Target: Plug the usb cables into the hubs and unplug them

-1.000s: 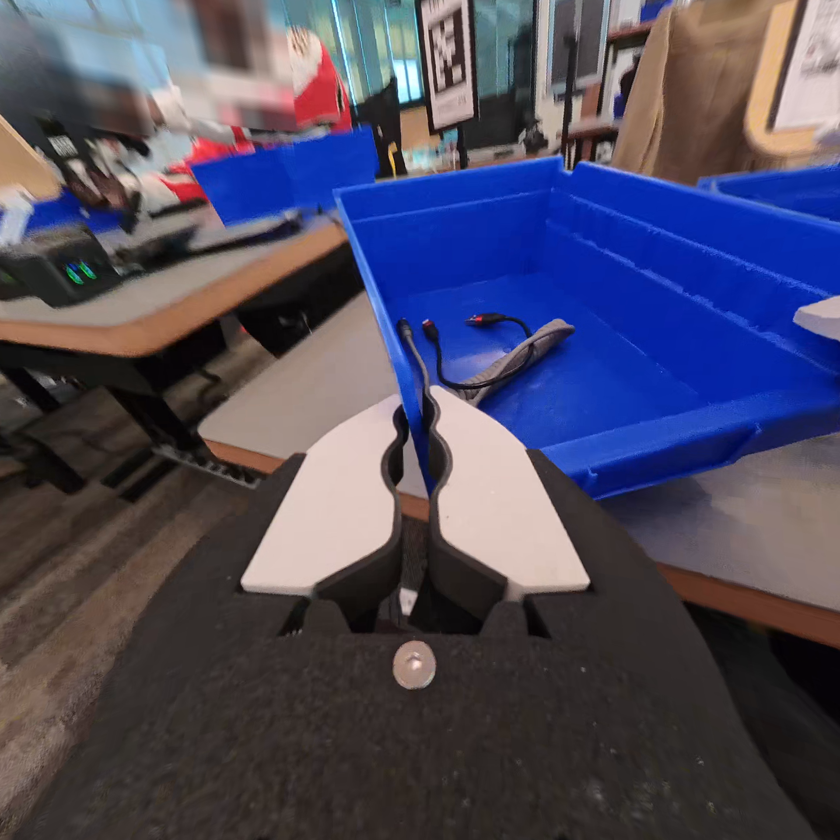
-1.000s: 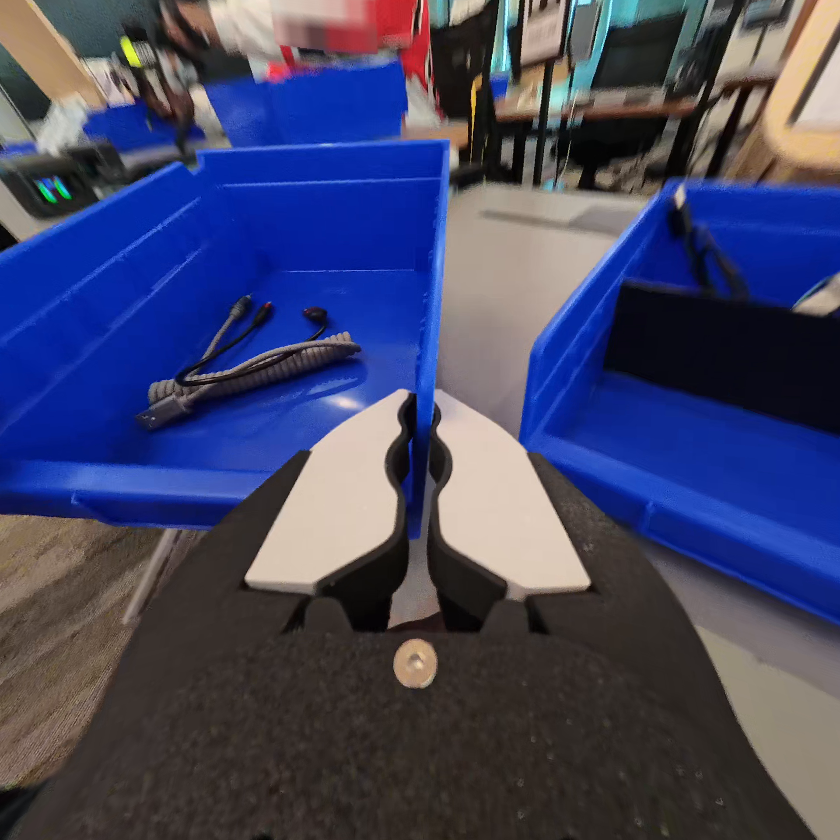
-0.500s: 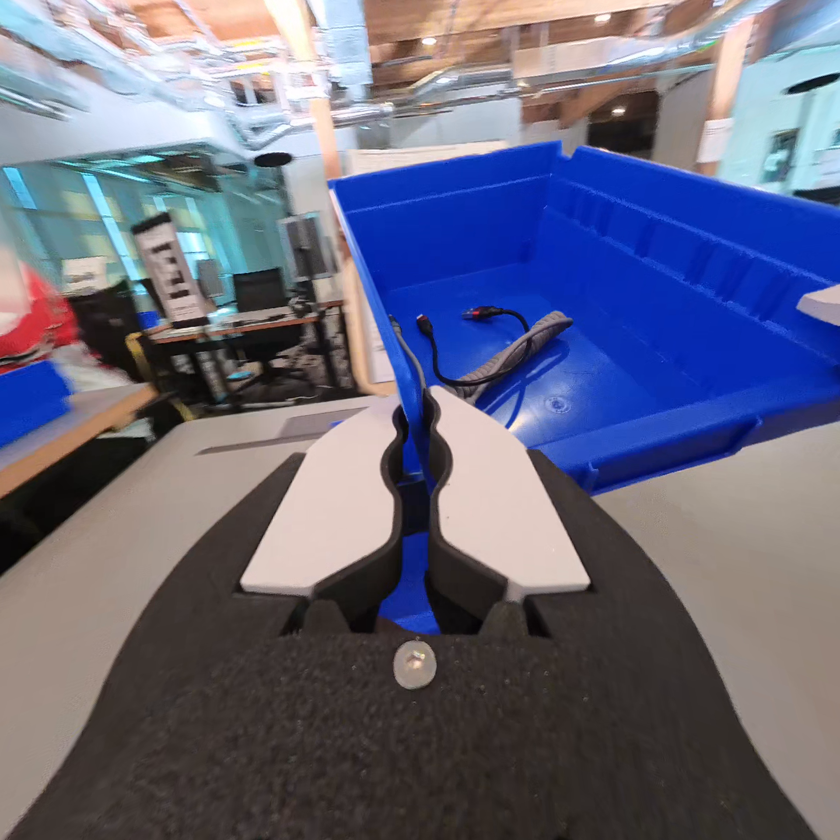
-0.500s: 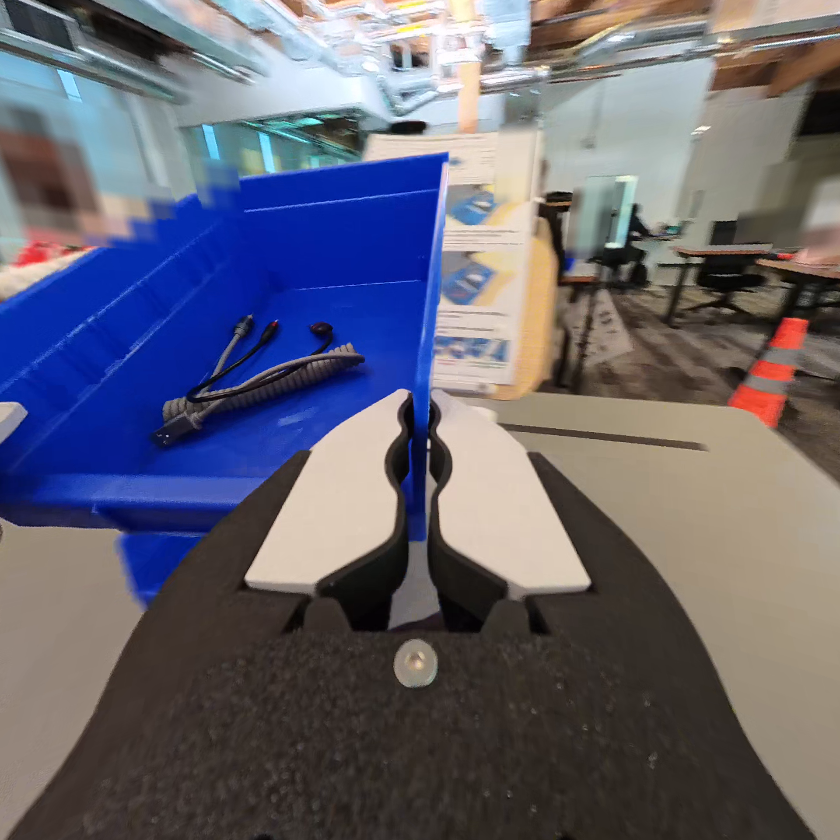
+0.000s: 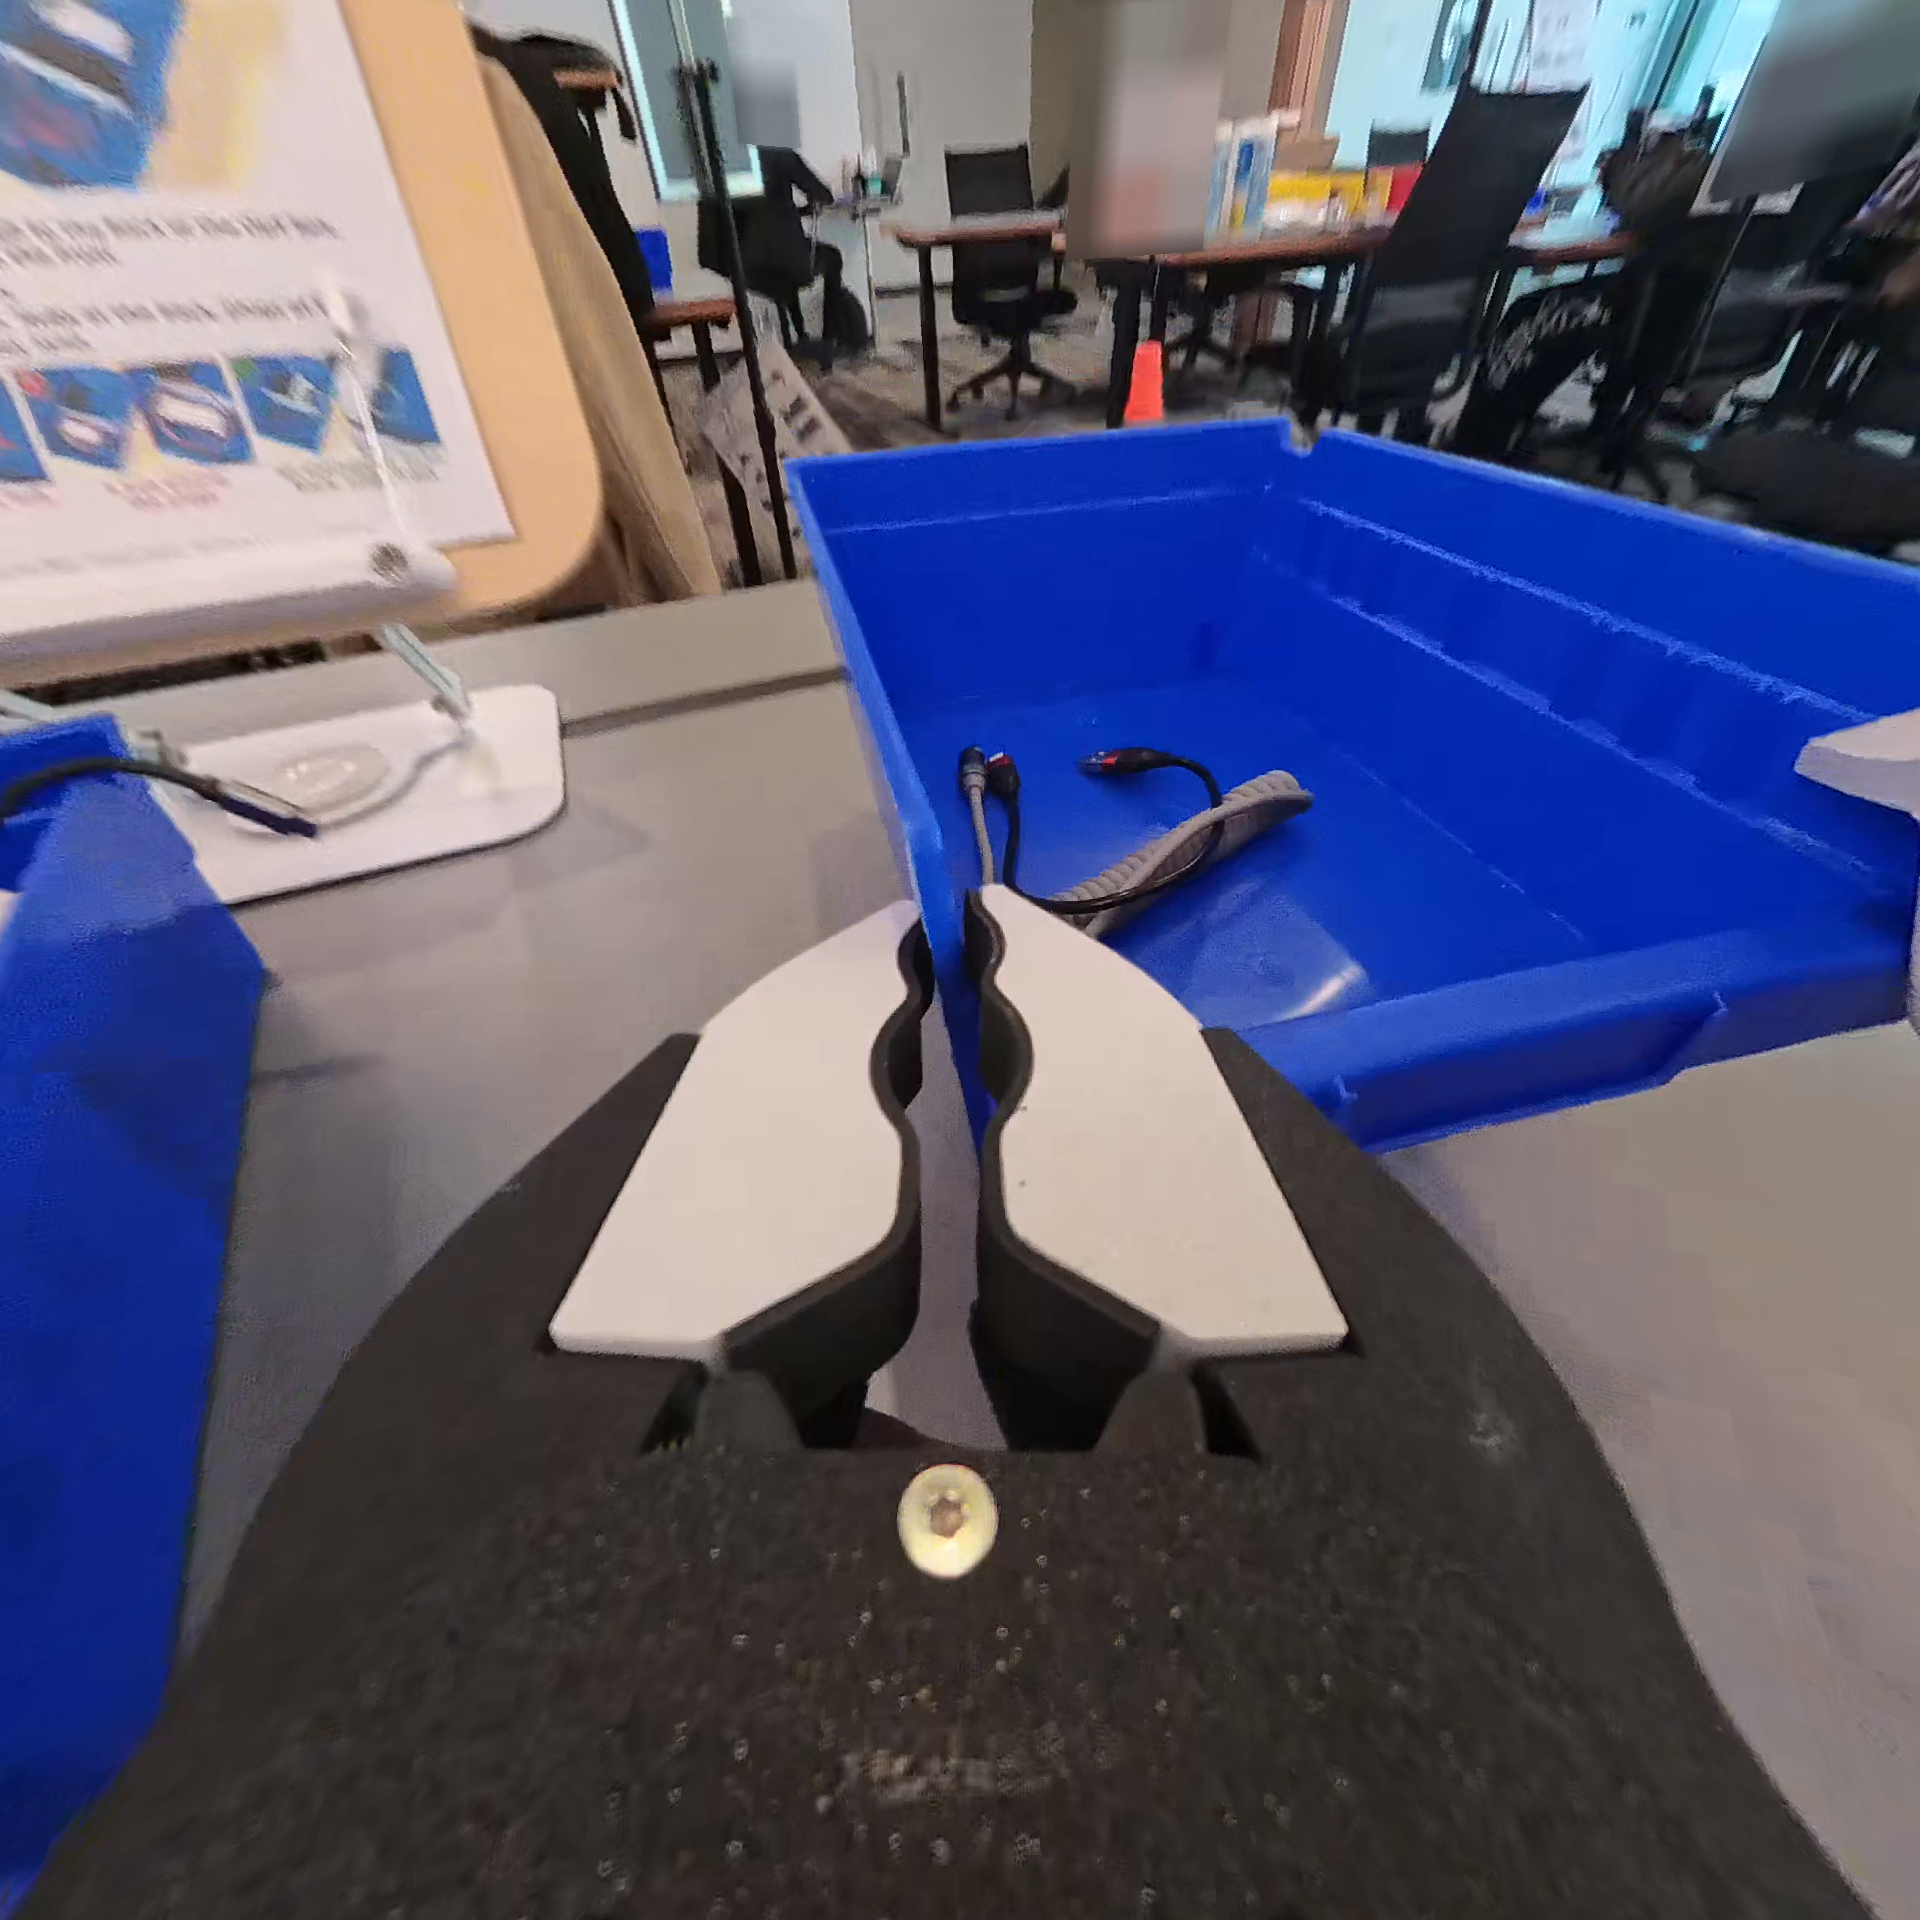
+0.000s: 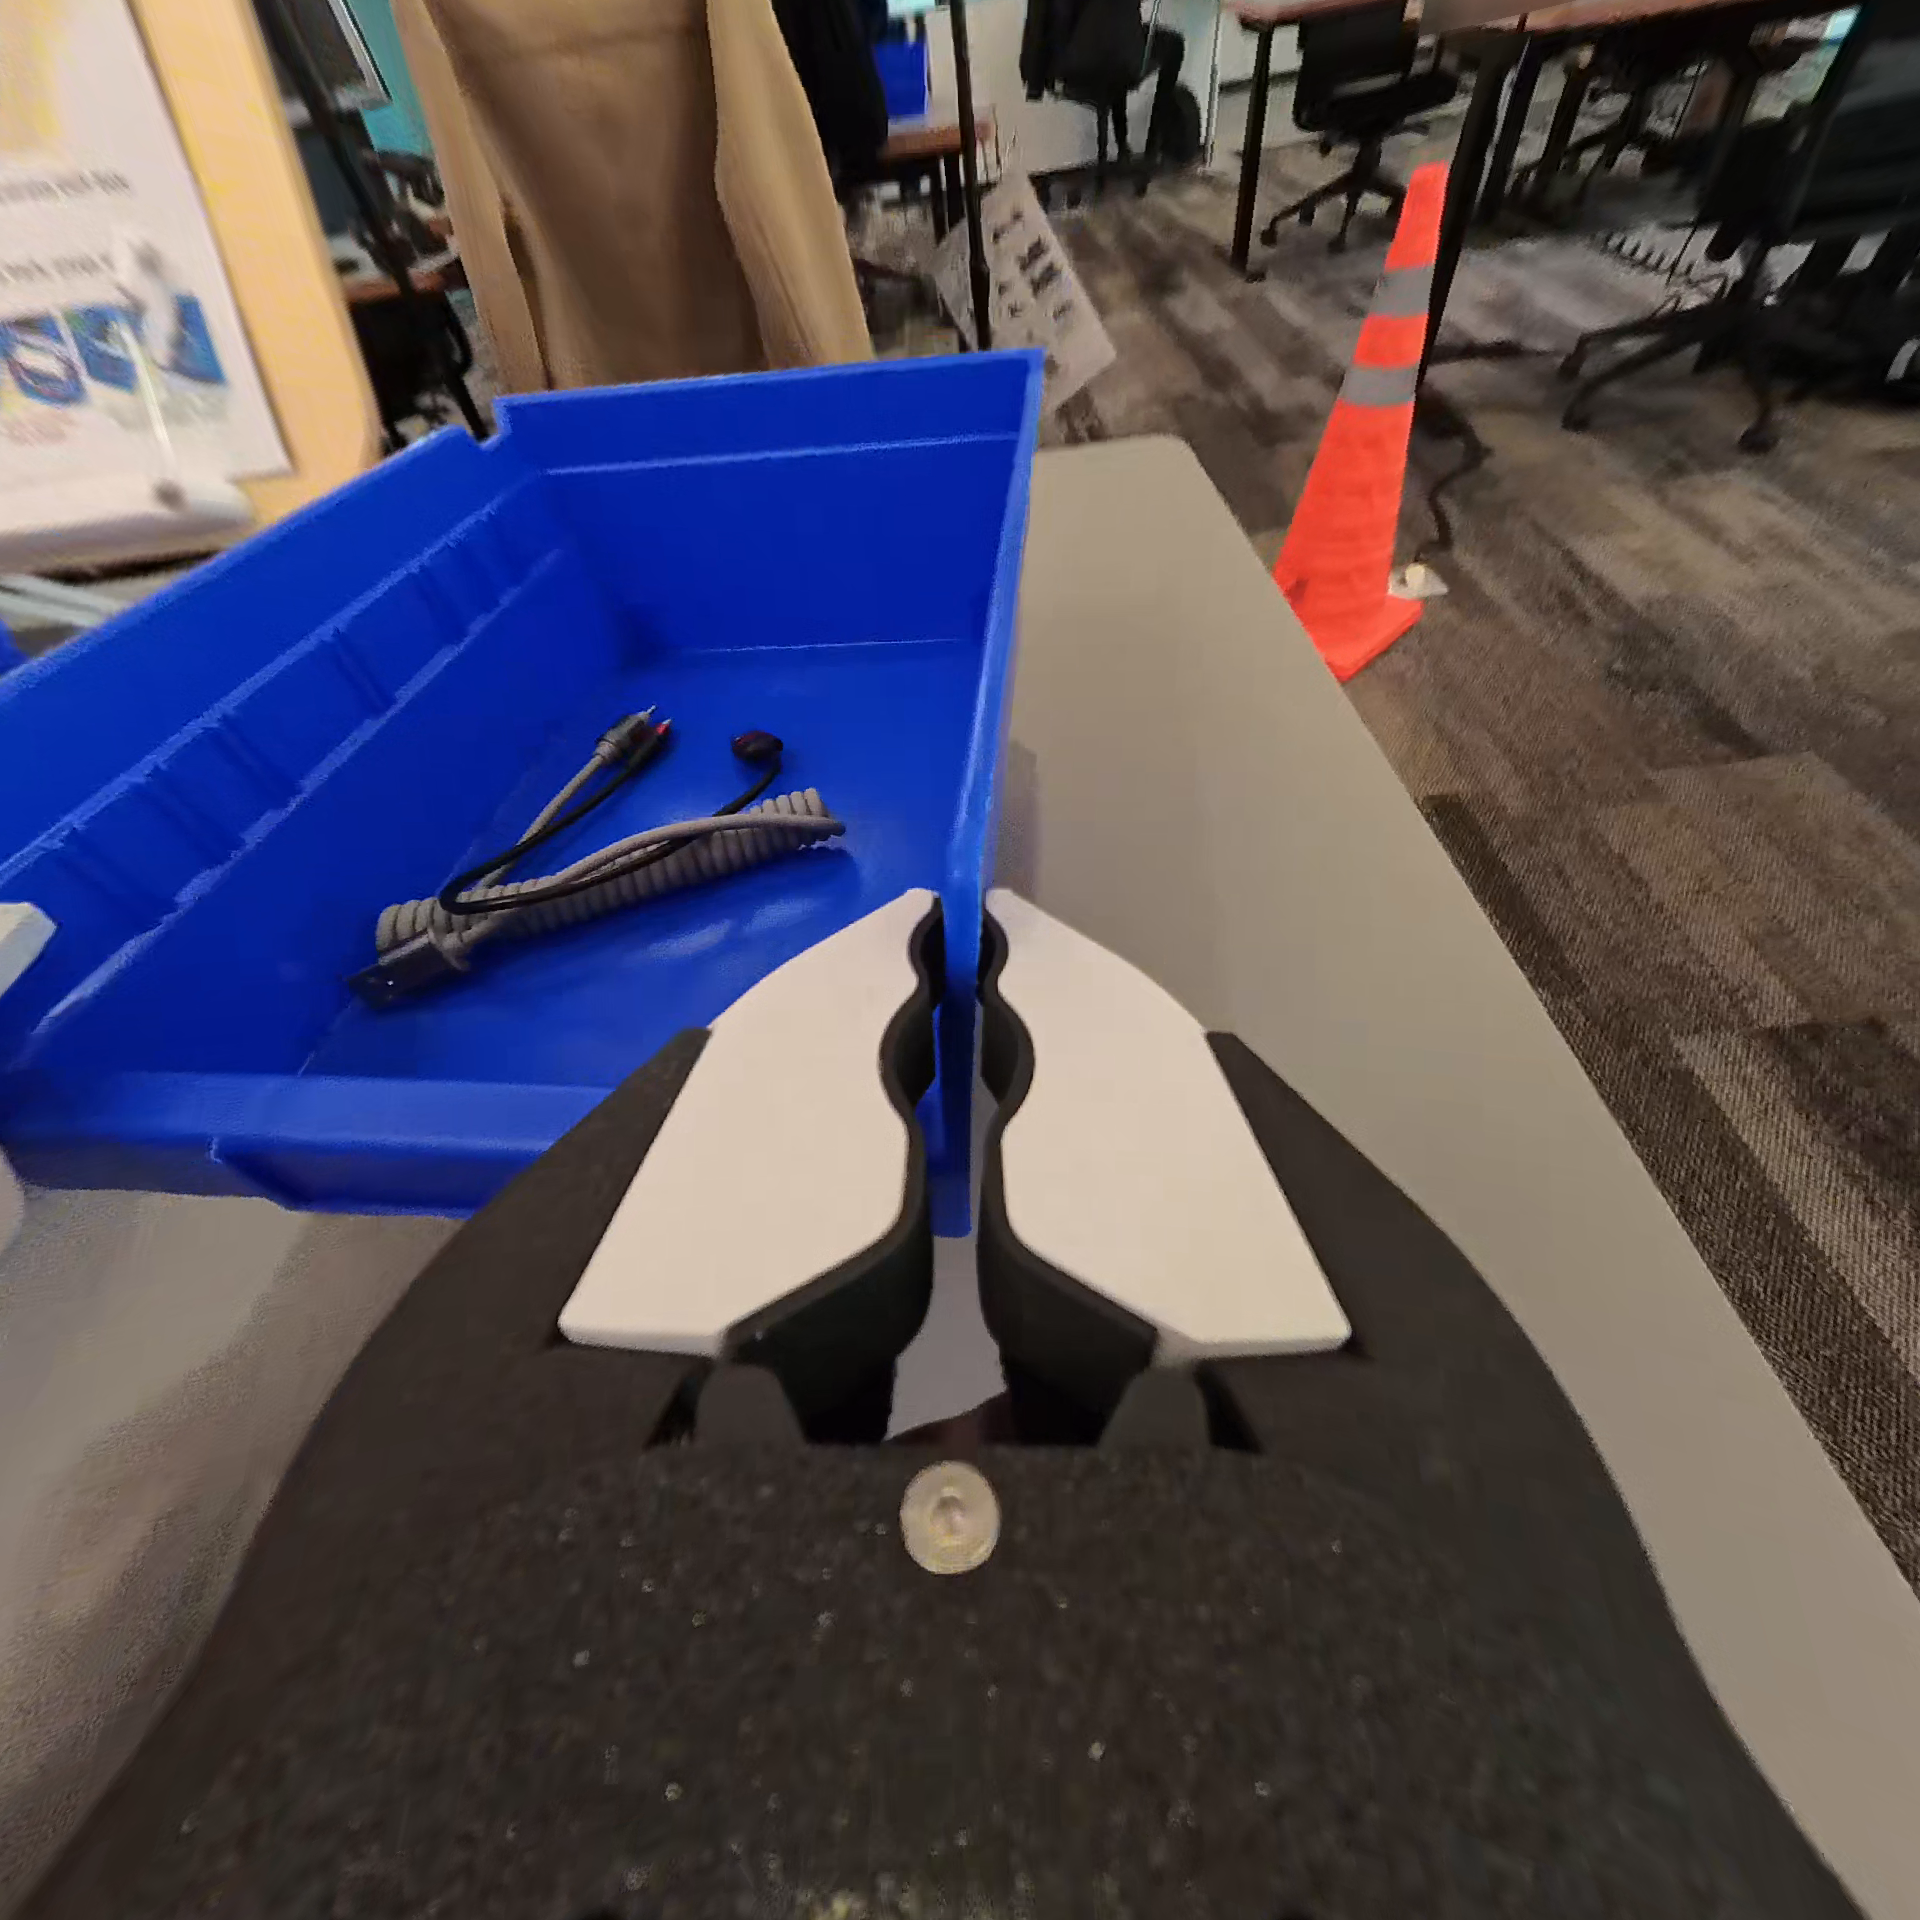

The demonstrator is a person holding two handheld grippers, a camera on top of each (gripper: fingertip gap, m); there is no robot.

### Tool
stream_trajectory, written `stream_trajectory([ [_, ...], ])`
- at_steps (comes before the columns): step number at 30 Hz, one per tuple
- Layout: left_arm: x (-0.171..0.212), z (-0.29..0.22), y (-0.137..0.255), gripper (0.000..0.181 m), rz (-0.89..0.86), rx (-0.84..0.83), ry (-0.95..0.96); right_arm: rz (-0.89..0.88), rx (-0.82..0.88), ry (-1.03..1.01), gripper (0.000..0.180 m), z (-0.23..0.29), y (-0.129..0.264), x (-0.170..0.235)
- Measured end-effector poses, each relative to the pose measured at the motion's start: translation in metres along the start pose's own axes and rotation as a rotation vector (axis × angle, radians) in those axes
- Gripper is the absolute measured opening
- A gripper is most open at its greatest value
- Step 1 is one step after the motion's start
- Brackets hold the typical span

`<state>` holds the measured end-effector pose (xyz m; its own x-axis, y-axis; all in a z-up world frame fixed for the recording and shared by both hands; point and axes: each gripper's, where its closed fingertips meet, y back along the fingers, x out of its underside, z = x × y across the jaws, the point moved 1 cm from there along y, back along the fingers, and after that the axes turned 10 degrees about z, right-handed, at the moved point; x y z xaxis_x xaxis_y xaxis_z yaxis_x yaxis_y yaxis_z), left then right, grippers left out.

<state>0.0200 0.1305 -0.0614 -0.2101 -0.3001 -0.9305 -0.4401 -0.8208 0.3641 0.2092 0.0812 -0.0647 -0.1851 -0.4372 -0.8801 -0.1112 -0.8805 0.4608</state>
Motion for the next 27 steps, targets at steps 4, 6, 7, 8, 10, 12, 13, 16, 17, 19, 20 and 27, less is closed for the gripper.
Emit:
stream_trajectory([
  [4, 0.03, -0.021, -0.009, 0.006, 0.054, 0.02, -0.012, 0.037, -0.017, -0.024, 0.003, -0.021, -0.011, 0.024],
  [6, 0.04, -0.033, -0.011, 0.007, 0.085, 0.049, -0.02, 0.022, 0.014, -0.044, 0.003, -0.033, -0.015, 0.033],
  [7, 0.046, -0.038, -0.013, 0.008, 0.106, 0.052, -0.038, 0.023, 0.013, -0.061, 0.003, -0.038, -0.017, 0.035],
  [8, 0.053, -0.043, -0.014, 0.009, 0.125, 0.06, -0.048, 0.049, 0.008, -0.076, 0.003, -0.043, -0.02, 0.038],
  [10, 0.056, -0.05, -0.013, 0.011, 0.137, 0.086, -0.062, 0.091, -0.012, -0.078, 0.003, -0.049, -0.025, 0.042],
  [12, 0.057, -0.058, -0.012, 0.02, 0.144, 0.135, -0.078, 0.091, -0.037, -0.086, 0.003, -0.053, -0.027, 0.043],
  [13, 0.058, -0.062, -0.011, 0.026, 0.146, 0.159, -0.088, 0.091, -0.042, -0.092, 0.004, -0.053, -0.028, 0.043],
  [16, 0.062, -0.065, 0.002, 0.046, 0.158, 0.228, -0.089, 0.091, -0.004, -0.023, 0.005, -0.054, -0.028, 0.043],
  [17, 0.063, -0.065, 0.01, 0.049, 0.164, 0.26, -0.094, 0.08, 0.019, -0.007, 0.012, -0.056, -0.026, 0.042],
  [19, 0.064, -0.052, 0.032, 0.049, 0.149, 0.279, -0.139, 0.052, 0.036, -0.011, 0.029, -0.058, -0.015, 0.04],
  [20, 0.065, -0.042, 0.045, 0.048, 0.142, 0.281, -0.173, 0.028, 0.038, -0.024, 0.034, -0.057, -0.006, 0.037],
  [27, 0.042, 0.159, 0.156, 0.053, 0.025, -0.116, -0.246, -0.146, -0.095, 0.116, 0.039, 0.061, 0.054, 0.001],
])
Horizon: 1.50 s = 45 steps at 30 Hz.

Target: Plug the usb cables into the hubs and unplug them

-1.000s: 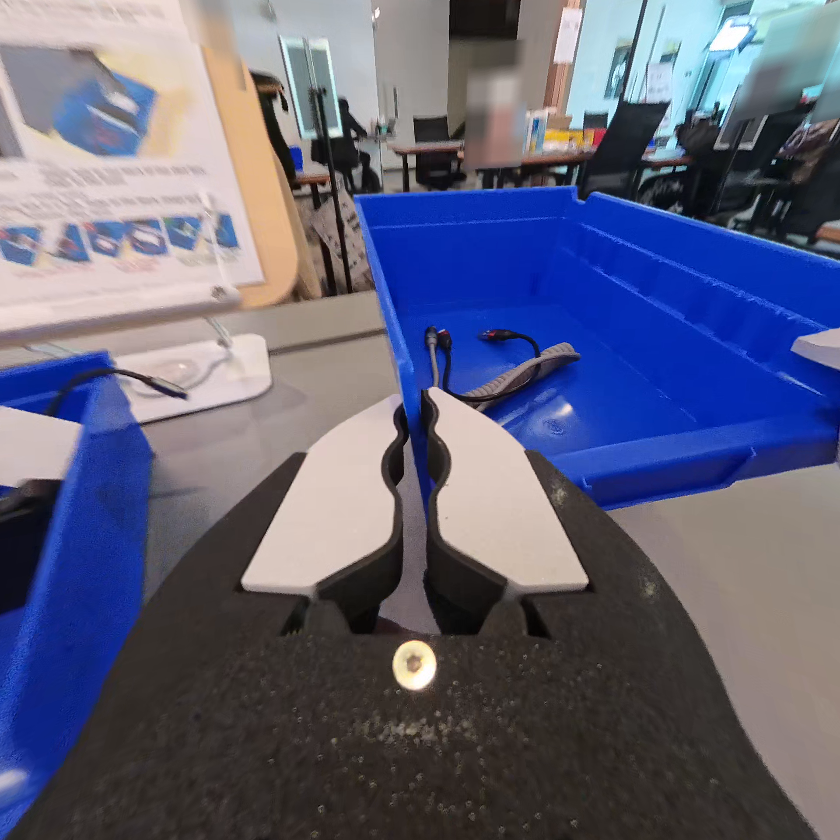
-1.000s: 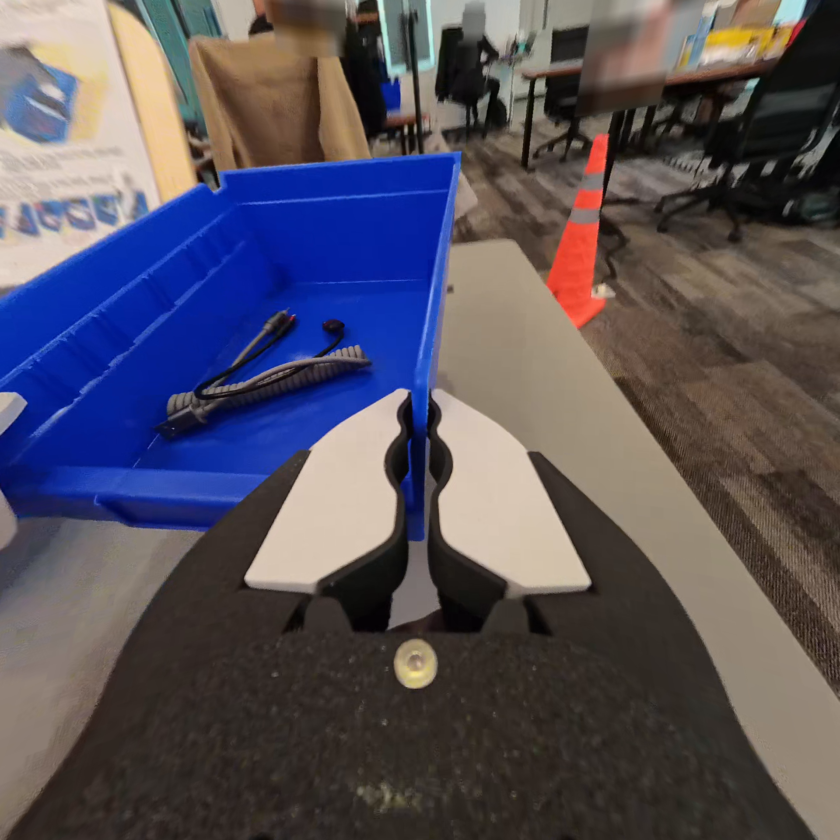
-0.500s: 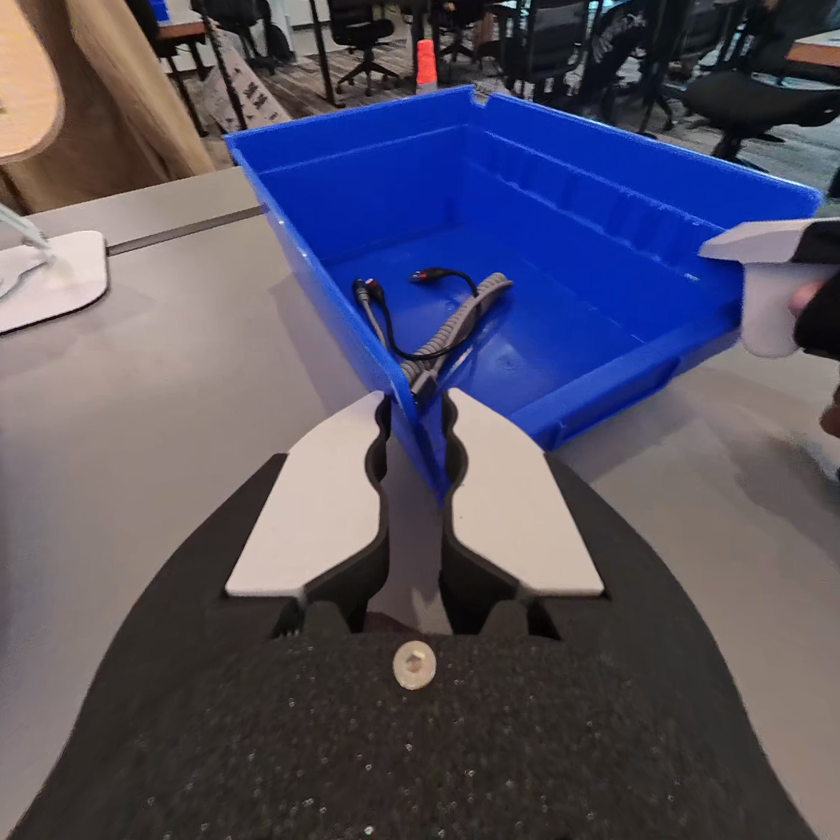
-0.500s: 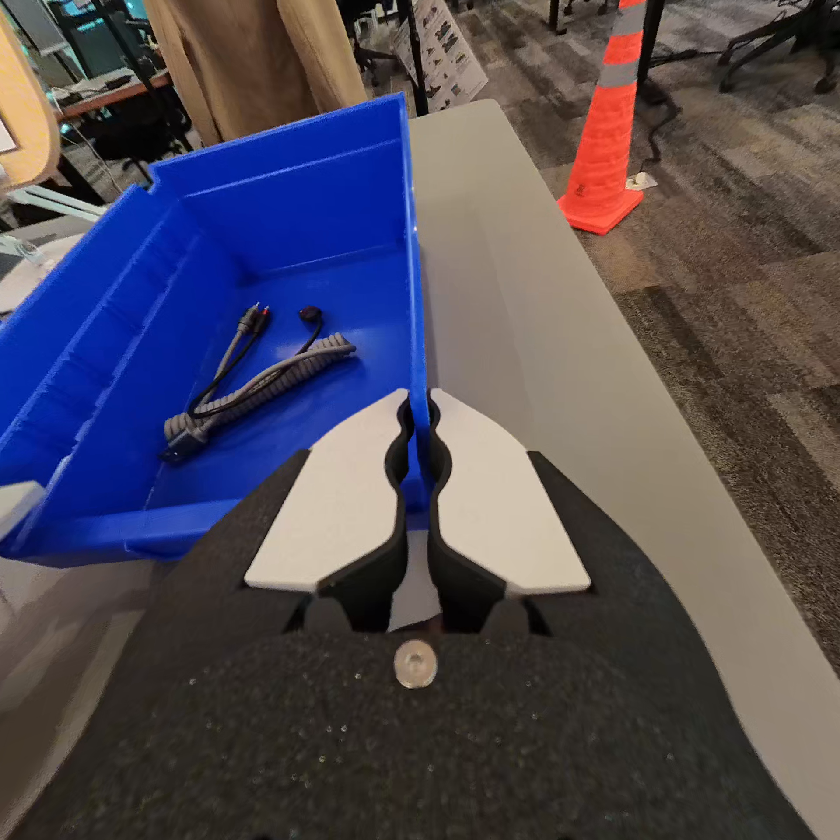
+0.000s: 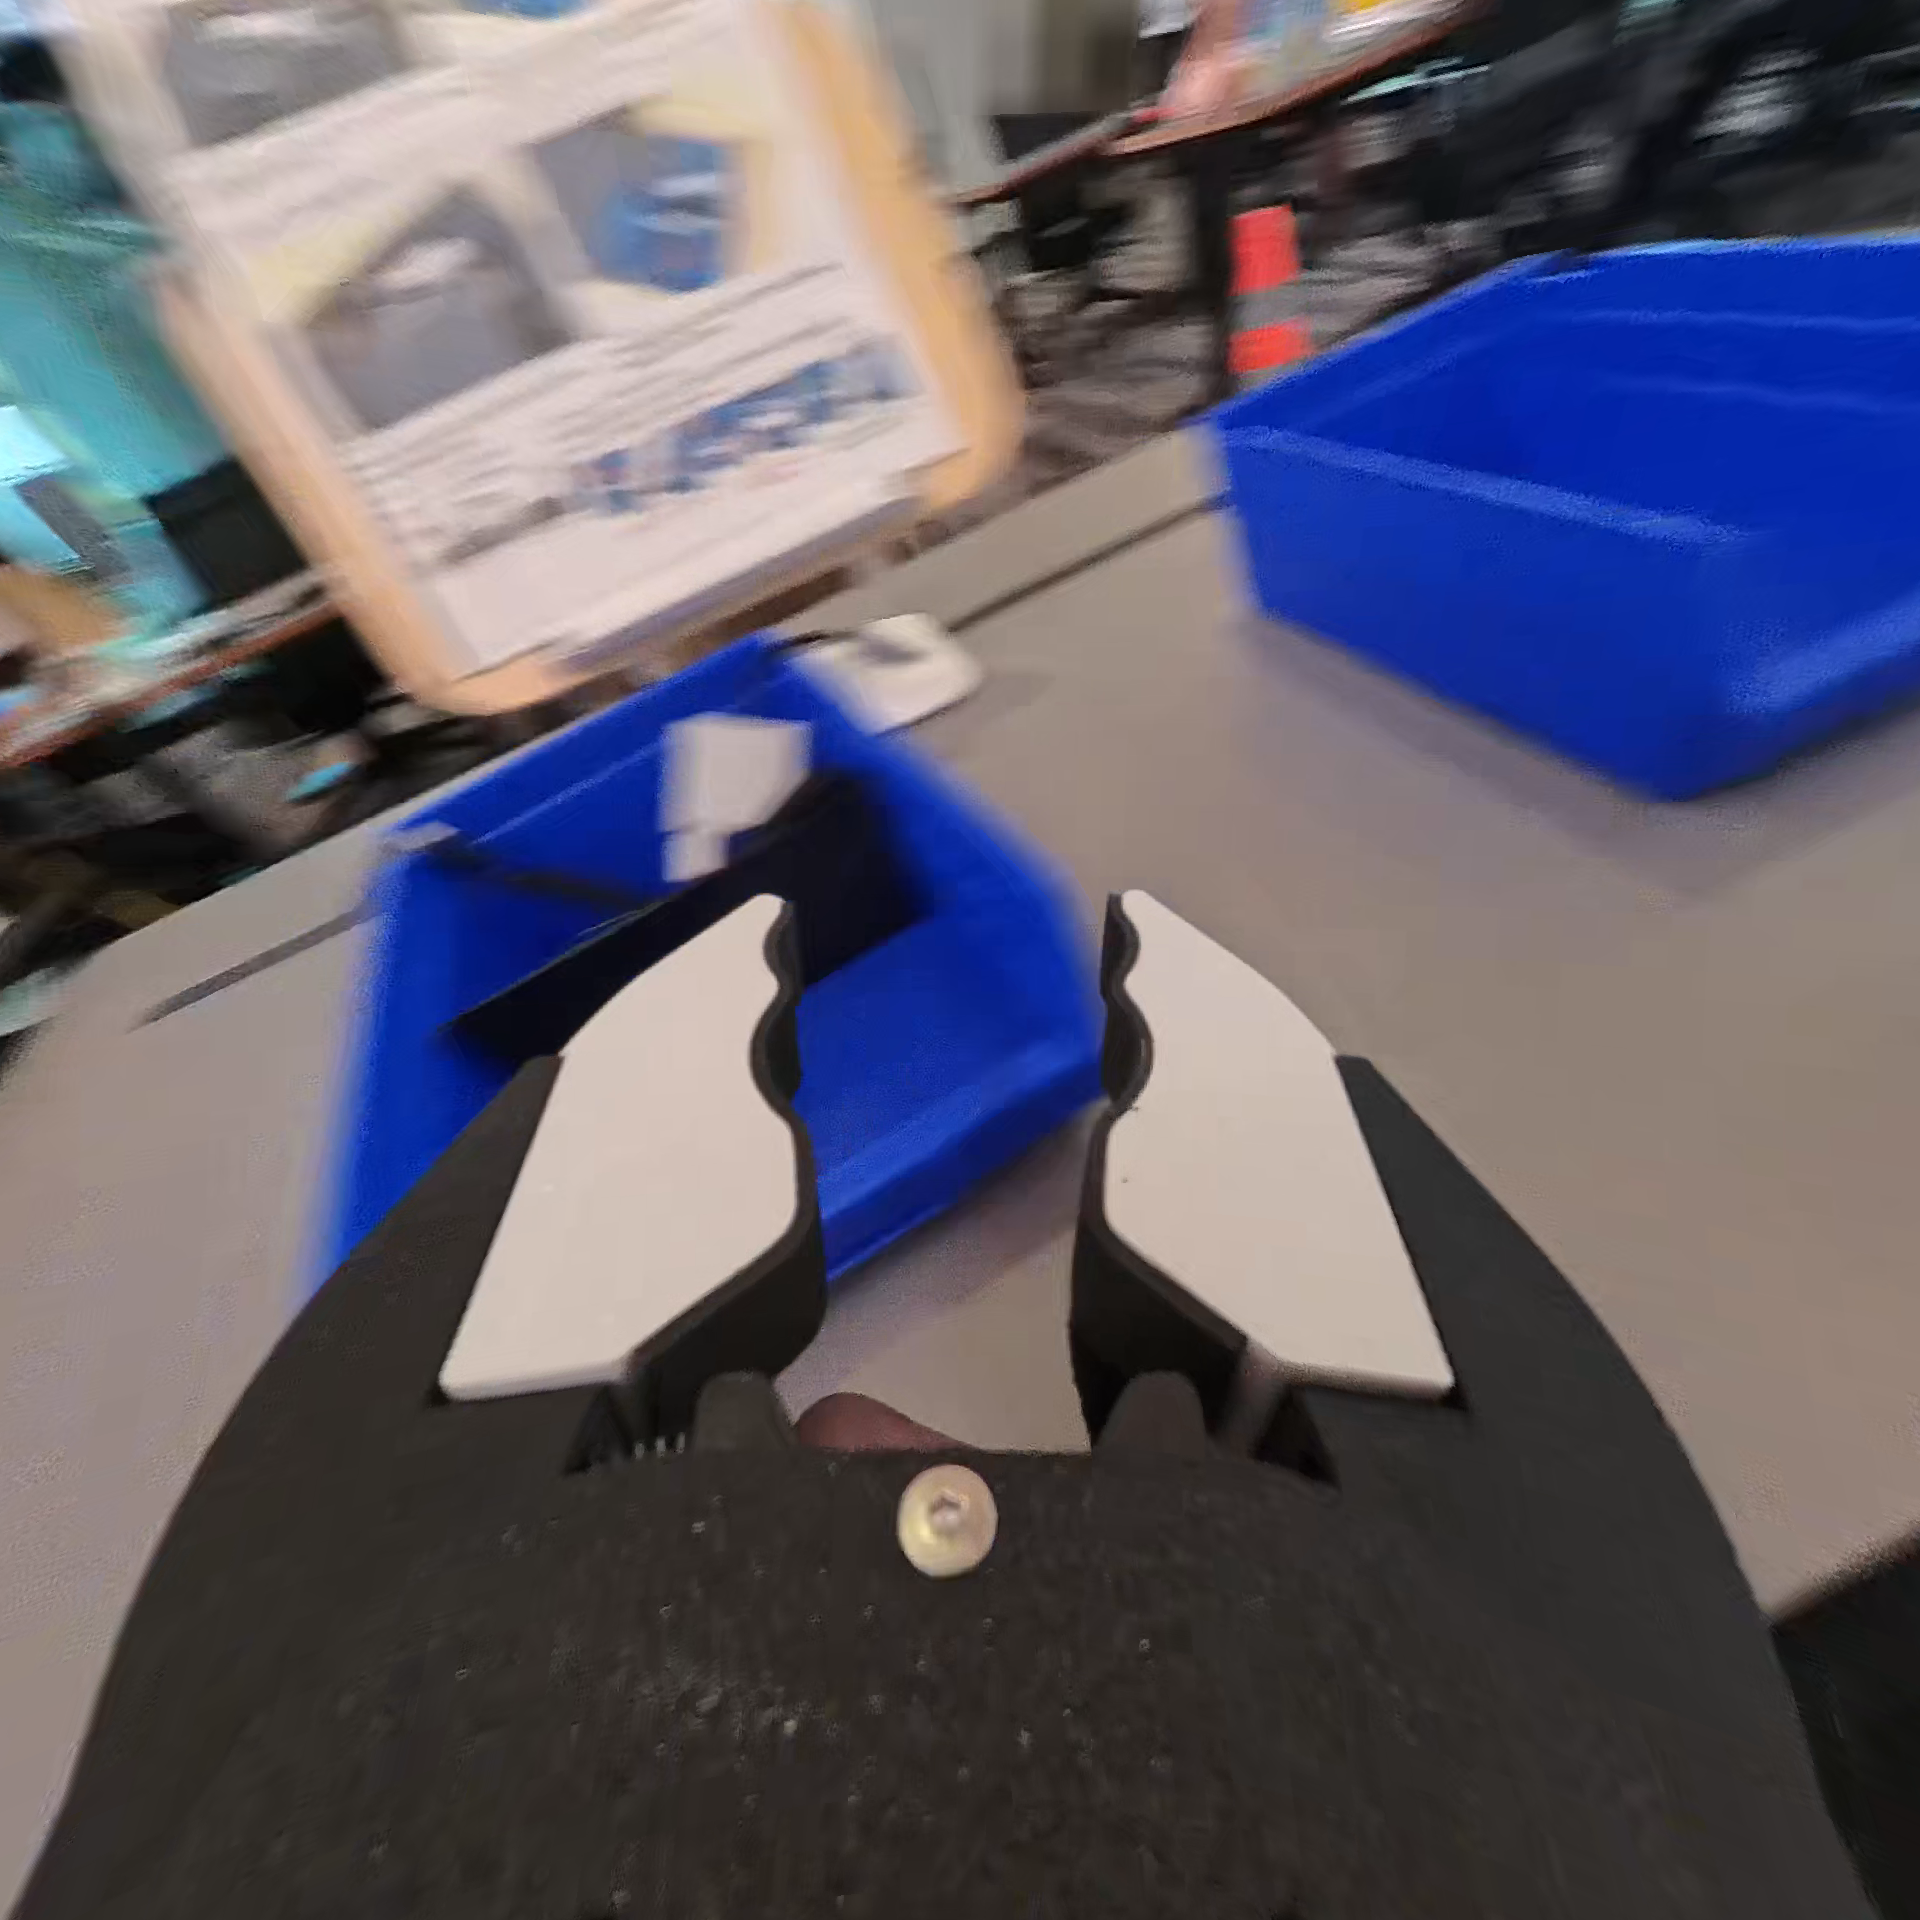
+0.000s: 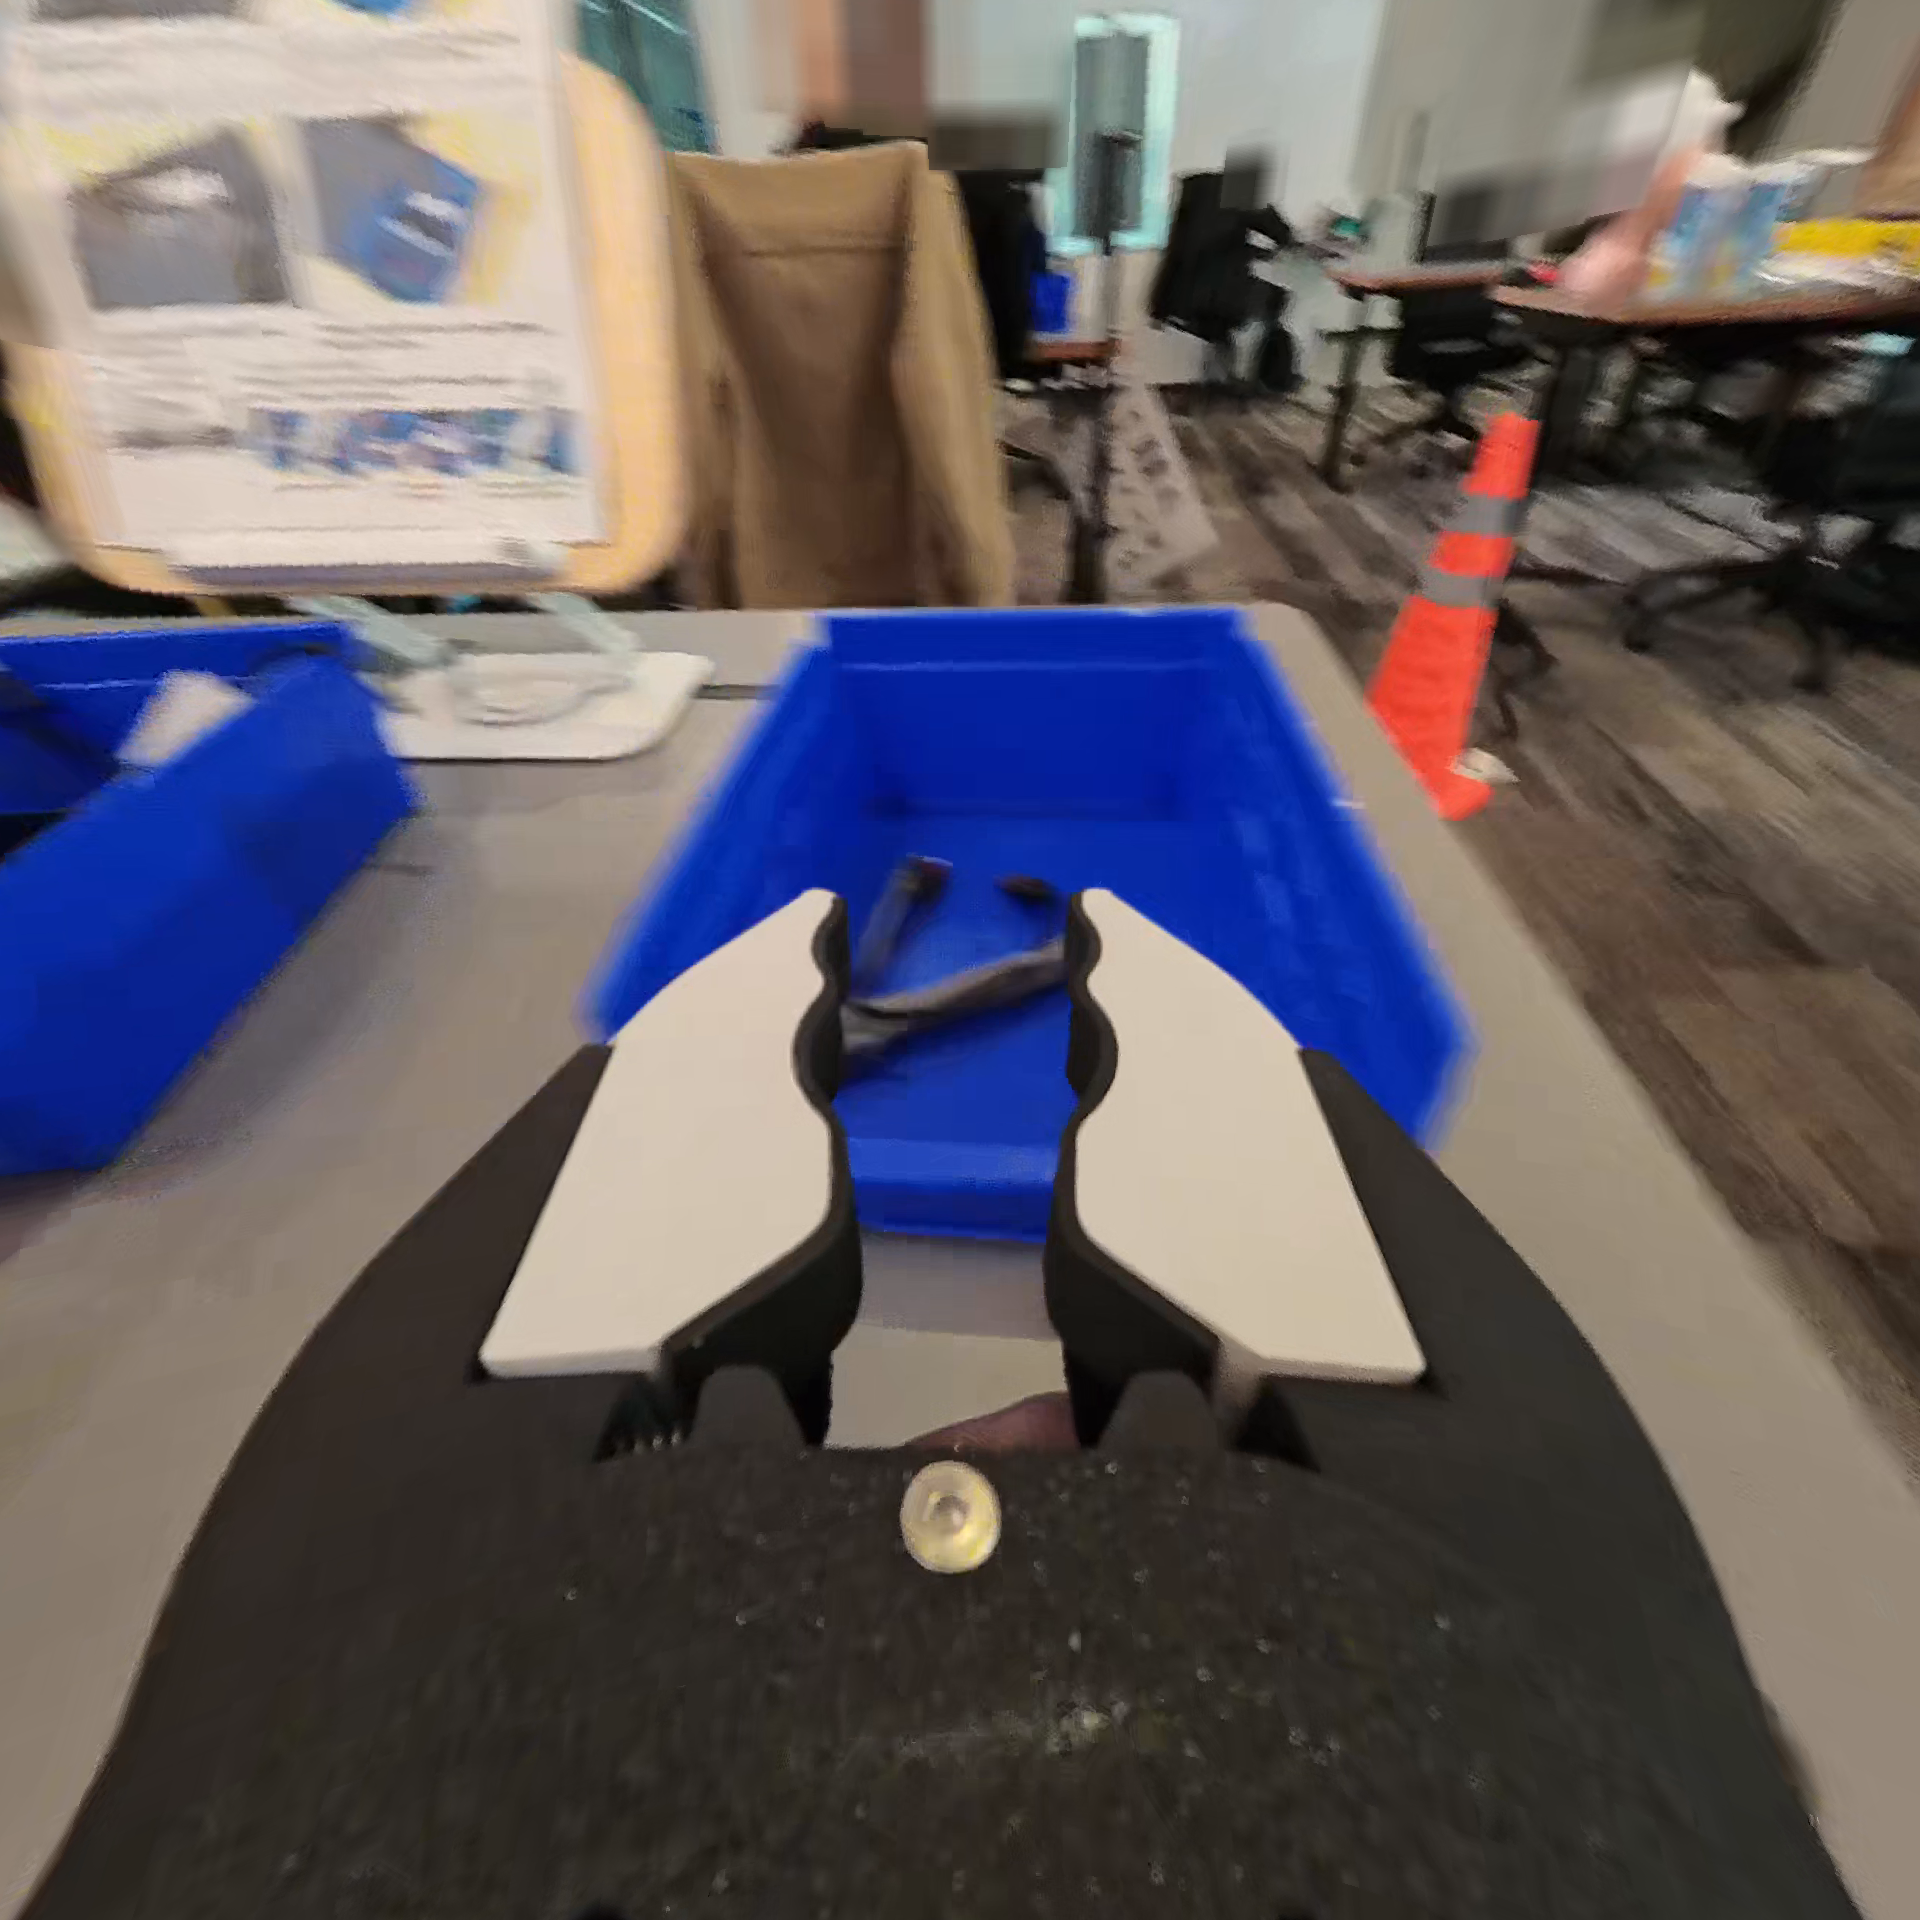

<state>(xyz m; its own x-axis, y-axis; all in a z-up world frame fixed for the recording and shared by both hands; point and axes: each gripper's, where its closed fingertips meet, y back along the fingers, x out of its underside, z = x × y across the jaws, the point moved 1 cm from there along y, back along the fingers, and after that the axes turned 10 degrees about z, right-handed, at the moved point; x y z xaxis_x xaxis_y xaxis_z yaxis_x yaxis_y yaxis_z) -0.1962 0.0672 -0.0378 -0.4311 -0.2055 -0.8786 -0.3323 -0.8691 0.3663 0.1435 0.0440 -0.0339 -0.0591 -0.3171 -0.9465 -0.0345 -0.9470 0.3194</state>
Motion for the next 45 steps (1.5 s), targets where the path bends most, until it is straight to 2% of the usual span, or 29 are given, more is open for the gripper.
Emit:
stream_trajectory([
  [2, 0.03, 0.077, 0.018, 0.054, 0.024, -0.171, 0.076, -0.037, -0.18, -0.02, 0.038, 0.073, 0.001, -0.007],
  [4, 0.066, 0.131, 0.022, 0.055, 0.079, -0.243, 0.189, -0.004, -0.355, -0.034, 0.039, 0.152, -0.007, 0.004],
  [7, 0.104, 0.165, 0.005, 0.059, 0.174, -0.22, 0.313, 0.109, -0.439, 0.04, 0.041, 0.246, -0.035, 0.038],
  [9, 0.115, 0.165, -0.012, 0.061, 0.203, -0.143, 0.381, 0.151, -0.442, 0.061, 0.04, 0.287, -0.052, 0.051],
  [12, 0.122, 0.157, -0.034, 0.059, 0.244, -0.071, 0.394, 0.17, -0.359, 0.052, 0.039, 0.31, -0.078, 0.055],
  [13, 0.124, 0.156, -0.039, 0.05, 0.254, -0.076, 0.382, 0.181, -0.318, 0.054, 0.036, 0.311, -0.087, 0.057],
  [14, 0.127, 0.156, -0.043, 0.023, 0.267, -0.07, 0.378, 0.209, -0.288, 0.064, 0.026, 0.312, -0.096, 0.062],
  [15, 0.127, 0.153, -0.047, 0.006, 0.268, -0.043, 0.384, 0.243, -0.269, 0.078, 0.014, 0.314, -0.104, 0.068],
  [21, 0.125, 0.175, -0.038, 0.004, 0.23, -0.101, 0.331, 0.244, -0.176, 0.072, 0.004, 0.335, -0.109, 0.066],
  [25, 0.135, 0.226, -0.023, 0.003, 0.215, -0.137, 0.355, 0.22, -0.214, 0.066, 0.005, 0.389, -0.111, 0.068],
  [33, 0.184, 0.326, -0.007, 0.002, 0.242, -0.161, 0.373, 0.22, -0.245, 0.147, 0.009, 0.501, -0.12, 0.072],
  [42, 0.218, 0.372, -0.005, 0.002, 0.214, -0.148, 0.464, 0.241, -0.281, 0.114, 0.012, 0.556, -0.125, 0.078],
  [45, 0.219, 0.377, -0.006, 0.004, 0.202, -0.14, 0.474, 0.225, -0.32, 0.129, 0.023, 0.564, -0.125, 0.077],
])
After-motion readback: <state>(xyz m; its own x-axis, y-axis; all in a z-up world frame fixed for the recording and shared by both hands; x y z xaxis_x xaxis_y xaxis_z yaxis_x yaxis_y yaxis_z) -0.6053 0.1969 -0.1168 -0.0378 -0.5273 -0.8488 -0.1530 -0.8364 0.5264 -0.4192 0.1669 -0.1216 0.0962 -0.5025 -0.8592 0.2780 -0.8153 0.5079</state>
